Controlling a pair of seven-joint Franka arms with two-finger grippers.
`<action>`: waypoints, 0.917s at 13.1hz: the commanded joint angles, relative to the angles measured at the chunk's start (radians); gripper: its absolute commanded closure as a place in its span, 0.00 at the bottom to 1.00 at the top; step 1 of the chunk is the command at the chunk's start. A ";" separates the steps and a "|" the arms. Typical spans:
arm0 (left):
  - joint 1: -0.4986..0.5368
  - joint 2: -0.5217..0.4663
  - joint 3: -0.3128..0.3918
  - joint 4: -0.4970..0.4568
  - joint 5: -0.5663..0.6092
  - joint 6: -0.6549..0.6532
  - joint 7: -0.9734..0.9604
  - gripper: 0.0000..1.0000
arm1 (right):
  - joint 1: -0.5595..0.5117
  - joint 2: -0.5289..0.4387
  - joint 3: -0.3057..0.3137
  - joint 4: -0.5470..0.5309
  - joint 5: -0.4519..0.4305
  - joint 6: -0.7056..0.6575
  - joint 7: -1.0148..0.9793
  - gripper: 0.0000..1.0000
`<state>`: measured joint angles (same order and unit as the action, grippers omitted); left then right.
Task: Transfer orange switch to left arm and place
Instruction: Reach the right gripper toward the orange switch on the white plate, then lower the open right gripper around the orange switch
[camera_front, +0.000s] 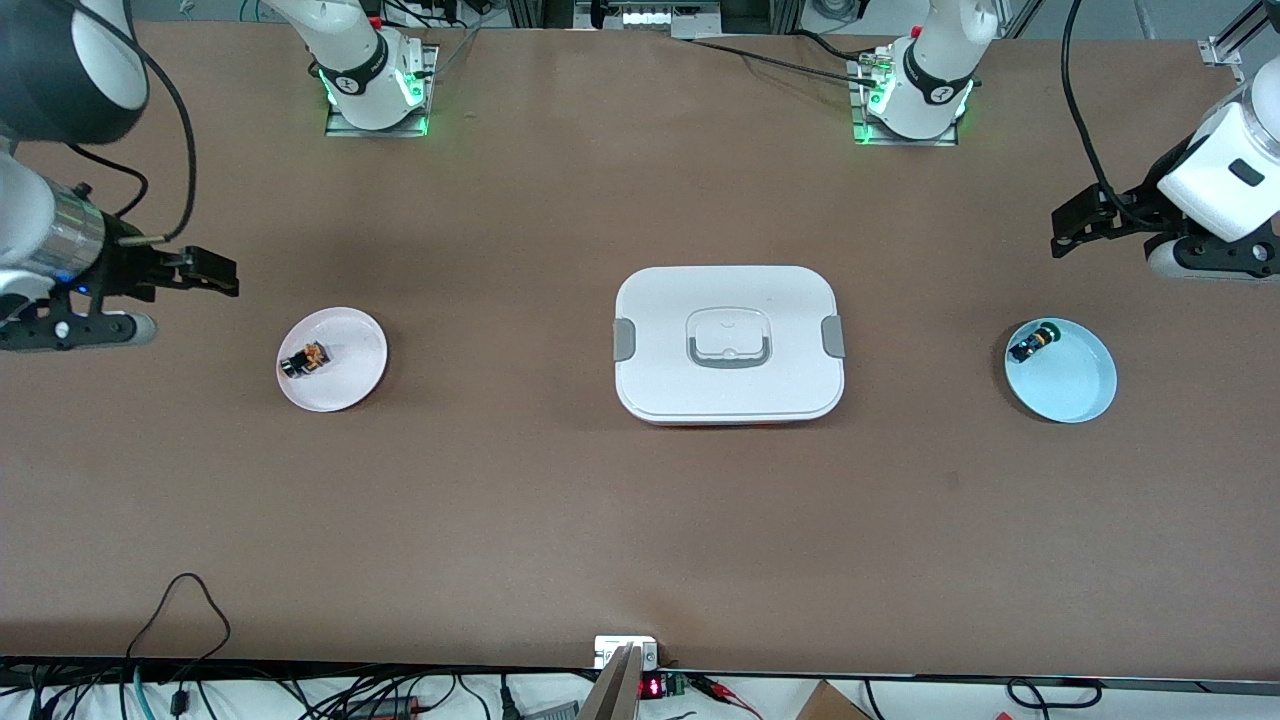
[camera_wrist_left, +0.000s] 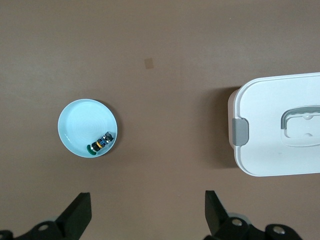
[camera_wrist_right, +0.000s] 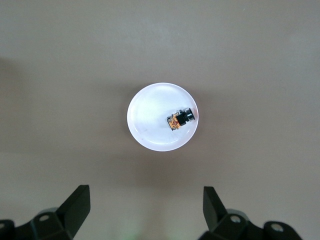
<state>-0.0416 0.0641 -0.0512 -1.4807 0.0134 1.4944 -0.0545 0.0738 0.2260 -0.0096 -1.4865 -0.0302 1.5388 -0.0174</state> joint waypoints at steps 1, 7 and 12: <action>-0.009 0.011 0.001 0.030 0.017 -0.016 -0.007 0.00 | 0.003 0.062 0.005 0.006 -0.026 0.030 0.051 0.00; -0.010 0.014 0.001 0.030 0.016 -0.011 -0.005 0.00 | -0.003 0.180 0.003 -0.050 -0.054 0.122 0.137 0.00; -0.026 0.014 0.001 0.030 0.016 -0.011 -0.007 0.00 | -0.034 0.187 0.005 -0.222 -0.054 0.331 -0.040 0.00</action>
<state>-0.0605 0.0642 -0.0520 -1.4805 0.0134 1.4944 -0.0545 0.0487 0.4451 -0.0140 -1.6292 -0.0697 1.7902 0.0284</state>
